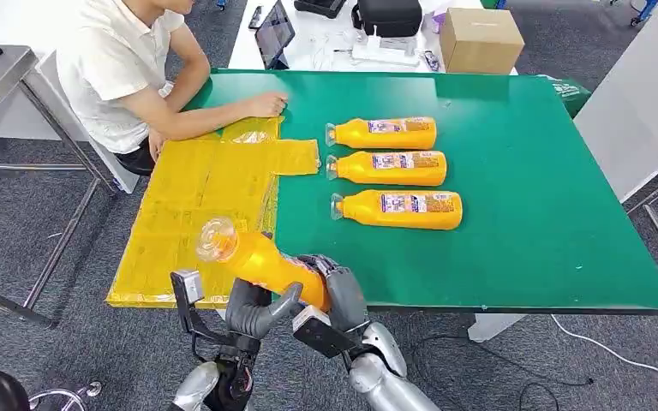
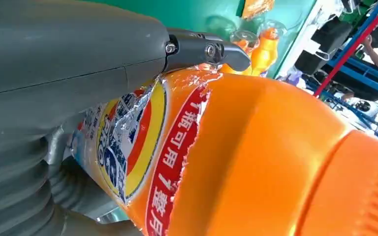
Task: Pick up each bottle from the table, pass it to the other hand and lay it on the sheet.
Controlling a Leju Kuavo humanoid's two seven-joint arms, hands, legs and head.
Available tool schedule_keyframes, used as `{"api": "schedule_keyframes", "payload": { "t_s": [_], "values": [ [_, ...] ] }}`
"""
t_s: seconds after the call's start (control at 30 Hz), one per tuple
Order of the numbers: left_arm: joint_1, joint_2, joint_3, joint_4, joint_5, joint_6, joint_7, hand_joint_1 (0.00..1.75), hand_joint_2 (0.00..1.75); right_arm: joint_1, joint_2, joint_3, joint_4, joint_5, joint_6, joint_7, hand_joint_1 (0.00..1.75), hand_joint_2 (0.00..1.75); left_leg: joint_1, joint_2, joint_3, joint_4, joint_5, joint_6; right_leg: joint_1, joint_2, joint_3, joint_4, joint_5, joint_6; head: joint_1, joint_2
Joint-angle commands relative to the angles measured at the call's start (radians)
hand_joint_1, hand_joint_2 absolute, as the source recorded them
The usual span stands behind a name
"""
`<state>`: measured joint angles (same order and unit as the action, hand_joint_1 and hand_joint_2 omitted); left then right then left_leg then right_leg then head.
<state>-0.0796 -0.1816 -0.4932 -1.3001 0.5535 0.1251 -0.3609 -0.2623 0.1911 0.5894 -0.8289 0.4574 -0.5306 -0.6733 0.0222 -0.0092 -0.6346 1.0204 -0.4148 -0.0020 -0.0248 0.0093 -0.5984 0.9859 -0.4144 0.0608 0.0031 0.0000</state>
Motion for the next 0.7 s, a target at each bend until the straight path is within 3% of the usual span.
{"api": "schedule_keyframes", "payload": {
  "t_s": [0.03,0.07,0.1,0.13,0.17,0.2,0.23,0.47,0.5,0.6,0.7],
  "values": [
    [-0.054,0.02,-0.011,0.068,0.022,0.007,0.005,0.0,1.75,-0.053,-0.002,0.089,0.127,0.027,-0.029,0.007,1.73,1.75,0.0,0.0,0.003,-0.001,-0.001,0.001,0.001,-0.001,0.003,-0.001,-0.001,-0.002,0.0,0.0],
    [-0.054,0.02,-0.011,0.068,0.022,0.007,0.005,0.0,1.75,-0.053,-0.002,0.089,0.127,0.027,-0.029,0.007,1.73,1.75,0.0,0.001,0.005,-0.001,-0.001,0.001,0.001,-0.001,0.005,-0.002,-0.001,-0.003,0.0,0.0],
    [-0.055,0.018,-0.008,0.069,0.025,0.01,0.002,1.57,1.75,-0.054,0.0,0.091,0.133,0.024,-0.026,0.008,1.75,1.75,0.0,0.001,0.004,-0.001,-0.001,0.001,0.001,-0.001,0.004,-0.001,-0.001,-0.002,0.0,0.0],
    [-0.058,0.018,-0.008,0.071,0.024,0.012,-0.006,1.75,1.75,-0.059,0.0,0.107,0.148,0.035,-0.046,0.012,1.66,1.75,0.0,0.001,0.005,-0.002,-0.001,0.002,0.001,-0.001,0.005,-0.002,-0.001,-0.003,0.0,0.0],
    [-0.06,0.019,-0.007,0.07,0.022,0.012,-0.01,1.75,1.75,-0.057,0.002,0.11,0.152,0.035,-0.045,0.012,1.48,1.75,0.0,0.0,0.003,-0.001,-0.001,0.001,0.001,-0.001,0.004,-0.001,-0.001,-0.002,0.0,0.0],
    [-0.06,0.018,-0.007,0.069,0.021,0.013,-0.013,1.75,1.75,-0.055,0.005,0.11,0.155,0.027,-0.039,0.011,0.54,1.75,0.0,0.0,0.003,-0.001,-0.001,0.001,0.001,-0.001,0.003,-0.001,-0.001,-0.002,0.0,0.0],
    [-0.059,0.018,-0.006,0.069,0.02,0.012,-0.013,1.75,1.75,-0.053,0.006,0.114,0.158,0.029,-0.045,0.009,0.02,1.75,0.0,0.0,0.005,-0.001,-0.001,0.001,0.001,-0.001,0.005,-0.002,-0.001,-0.003,0.0,0.0],
    [-0.065,0.011,0.008,0.083,0.025,0.015,-0.016,1.75,1.75,-0.083,0.003,0.175,0.204,0.137,-0.161,0.066,0.0,1.75,0.0,0.001,0.008,-0.002,-0.002,0.002,0.002,-0.001,0.008,-0.002,-0.002,-0.005,0.0,0.0],
    [-0.065,0.012,0.012,0.085,0.026,0.016,-0.016,1.75,1.75,-0.081,-0.004,0.163,0.19,0.184,-0.167,0.088,0.0,0.0,0.0,0.001,0.003,-0.001,-0.001,0.001,0.001,0.0,0.003,-0.001,-0.001,-0.003,0.0,0.0],
    [-0.059,0.01,0.029,0.081,0.031,0.02,-0.018,1.75,1.75,-0.047,-0.003,0.08,0.133,0.282,-0.167,0.113,0.0,0.0,0.0,0.0,0.005,-0.001,-0.001,0.002,0.001,-0.002,0.005,-0.001,-0.001,-0.003,0.0,0.0],
    [-0.045,0.015,0.045,0.067,0.04,0.022,-0.017,1.75,1.75,-0.01,0.015,0.017,0.106,0.282,-0.167,0.072,0.0,0.0,0.001,0.0,0.004,-0.001,-0.001,0.001,0.001,-0.001,0.004,-0.001,-0.001,-0.003,0.0,0.0]
  ]
}}
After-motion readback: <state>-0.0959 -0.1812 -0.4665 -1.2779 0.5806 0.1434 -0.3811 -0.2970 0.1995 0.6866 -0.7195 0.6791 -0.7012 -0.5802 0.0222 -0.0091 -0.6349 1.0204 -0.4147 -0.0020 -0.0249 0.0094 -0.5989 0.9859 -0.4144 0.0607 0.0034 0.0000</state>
